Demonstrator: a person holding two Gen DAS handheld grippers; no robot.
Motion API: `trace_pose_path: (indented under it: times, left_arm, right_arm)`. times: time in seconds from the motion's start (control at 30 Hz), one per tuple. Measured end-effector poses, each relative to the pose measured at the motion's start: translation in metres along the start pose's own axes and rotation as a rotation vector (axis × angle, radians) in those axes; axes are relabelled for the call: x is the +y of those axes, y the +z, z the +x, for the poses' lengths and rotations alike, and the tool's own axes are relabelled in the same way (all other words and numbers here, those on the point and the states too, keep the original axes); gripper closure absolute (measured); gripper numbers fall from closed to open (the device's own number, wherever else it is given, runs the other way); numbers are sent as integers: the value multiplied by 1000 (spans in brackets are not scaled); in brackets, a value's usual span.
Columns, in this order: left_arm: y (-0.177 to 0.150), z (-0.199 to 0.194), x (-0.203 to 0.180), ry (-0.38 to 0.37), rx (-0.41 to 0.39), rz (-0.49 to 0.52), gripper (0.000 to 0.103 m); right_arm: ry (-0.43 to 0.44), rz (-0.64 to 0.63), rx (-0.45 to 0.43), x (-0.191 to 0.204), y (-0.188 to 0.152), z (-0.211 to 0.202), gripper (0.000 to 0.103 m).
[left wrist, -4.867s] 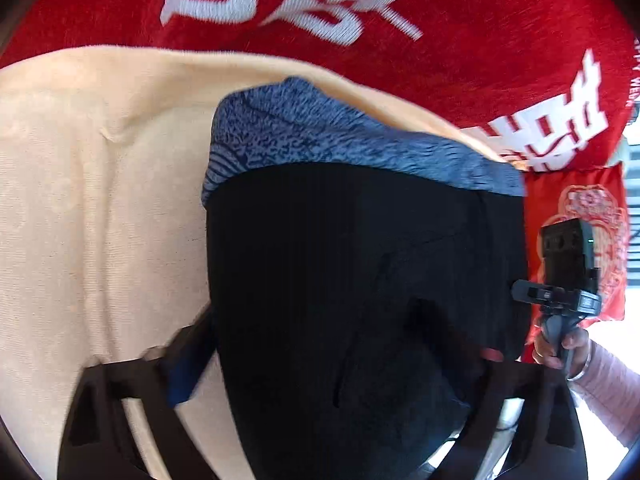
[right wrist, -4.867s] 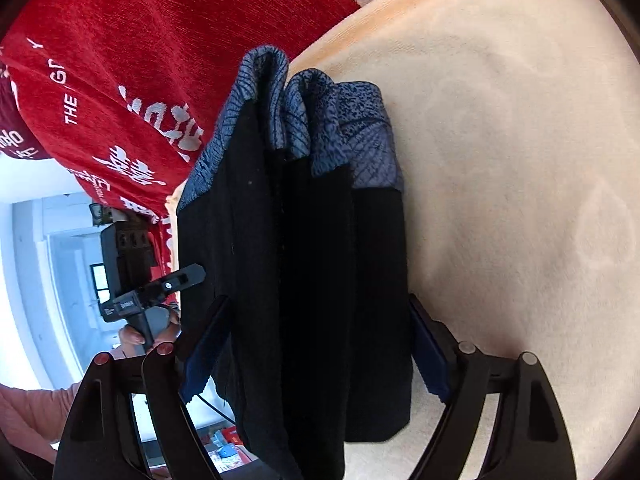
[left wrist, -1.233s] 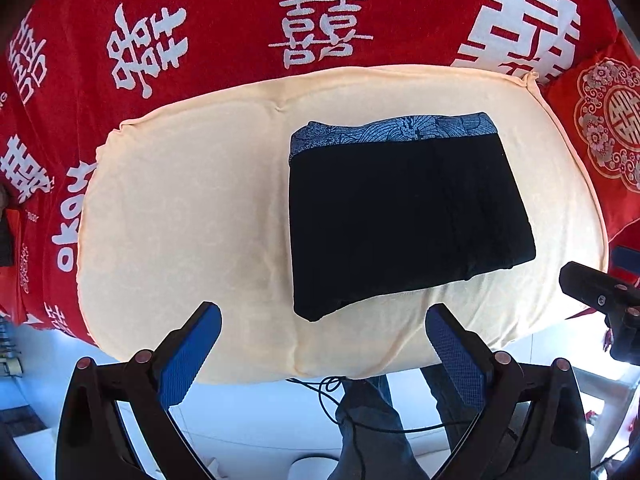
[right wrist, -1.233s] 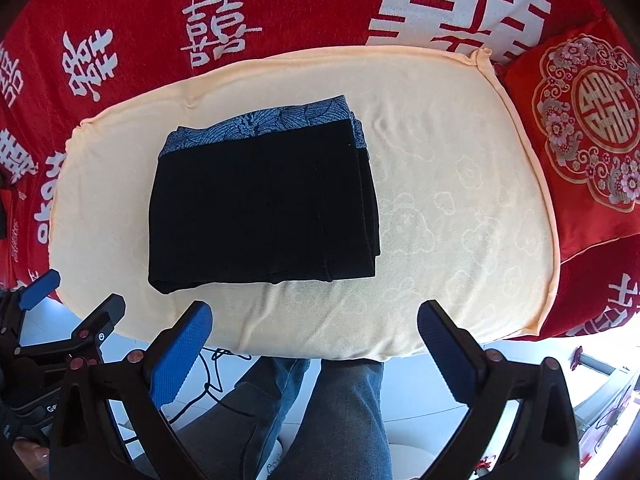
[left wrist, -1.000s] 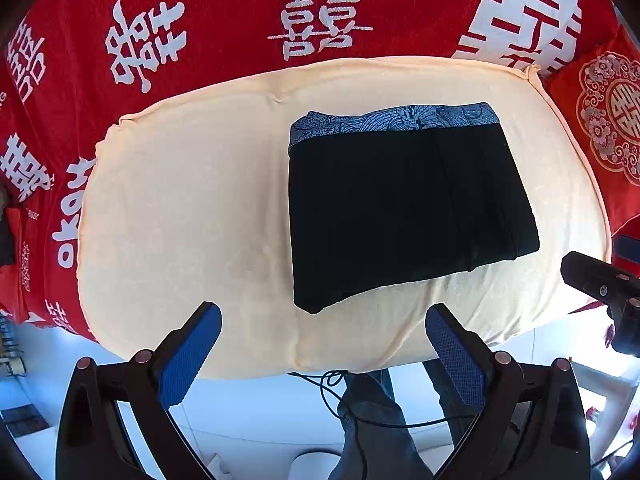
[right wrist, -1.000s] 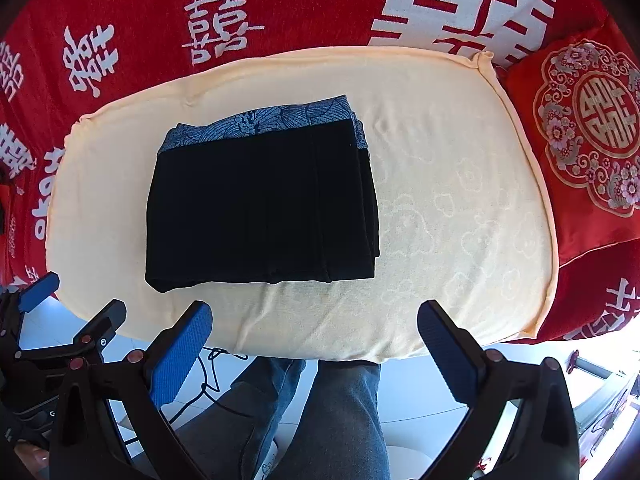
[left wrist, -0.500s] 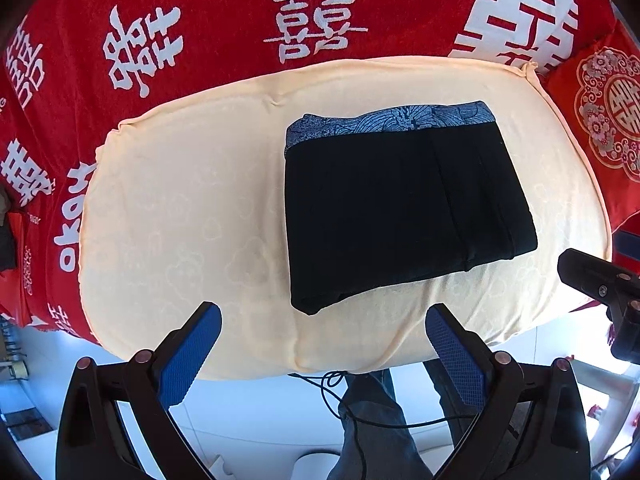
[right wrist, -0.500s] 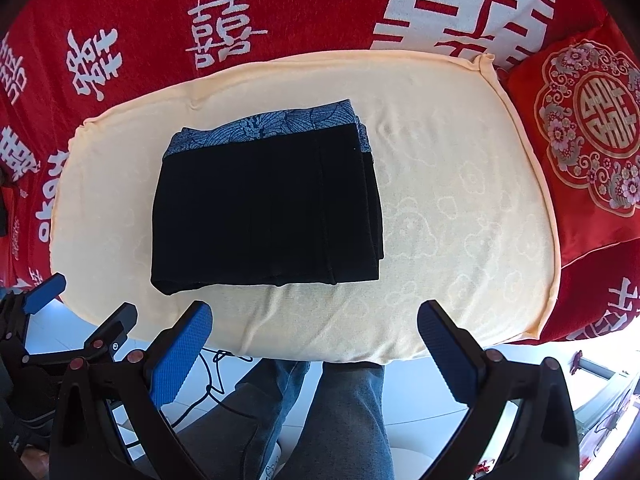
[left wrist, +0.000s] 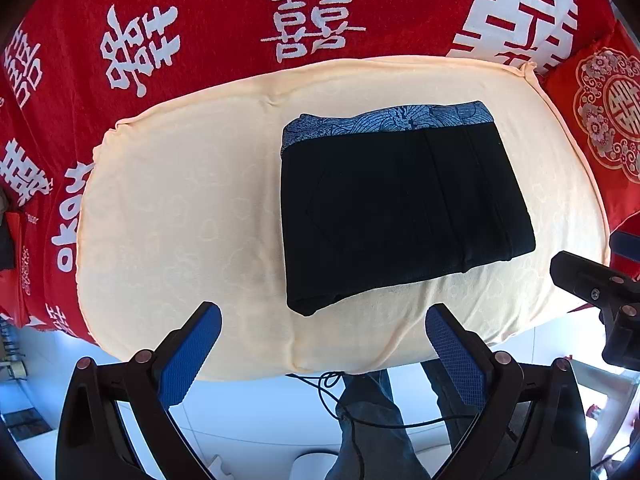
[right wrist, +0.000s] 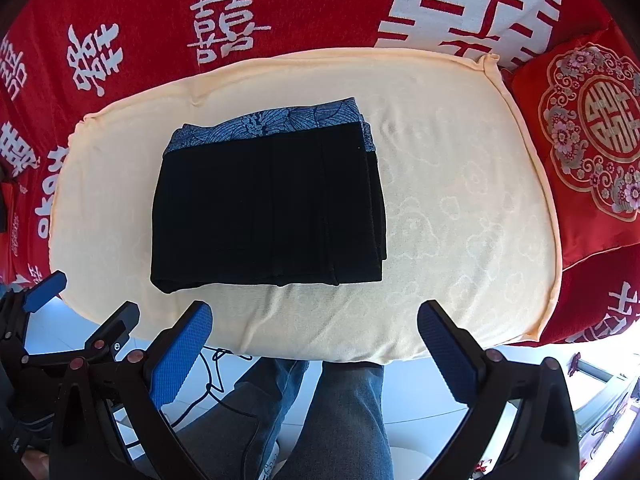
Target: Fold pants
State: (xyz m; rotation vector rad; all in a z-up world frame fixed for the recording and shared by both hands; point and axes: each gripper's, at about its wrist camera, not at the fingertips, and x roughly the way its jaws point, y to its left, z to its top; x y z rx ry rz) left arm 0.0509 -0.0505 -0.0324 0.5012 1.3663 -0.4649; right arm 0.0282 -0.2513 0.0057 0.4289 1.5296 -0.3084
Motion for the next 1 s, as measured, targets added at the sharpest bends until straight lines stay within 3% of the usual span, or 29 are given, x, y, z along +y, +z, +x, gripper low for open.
trace_pose_path:
  times: [1.0]
  left_arm:
    - [4,2,4,-36,-4,-44,0]
  right_arm:
    - [0,-8,18,3,2,6,1]
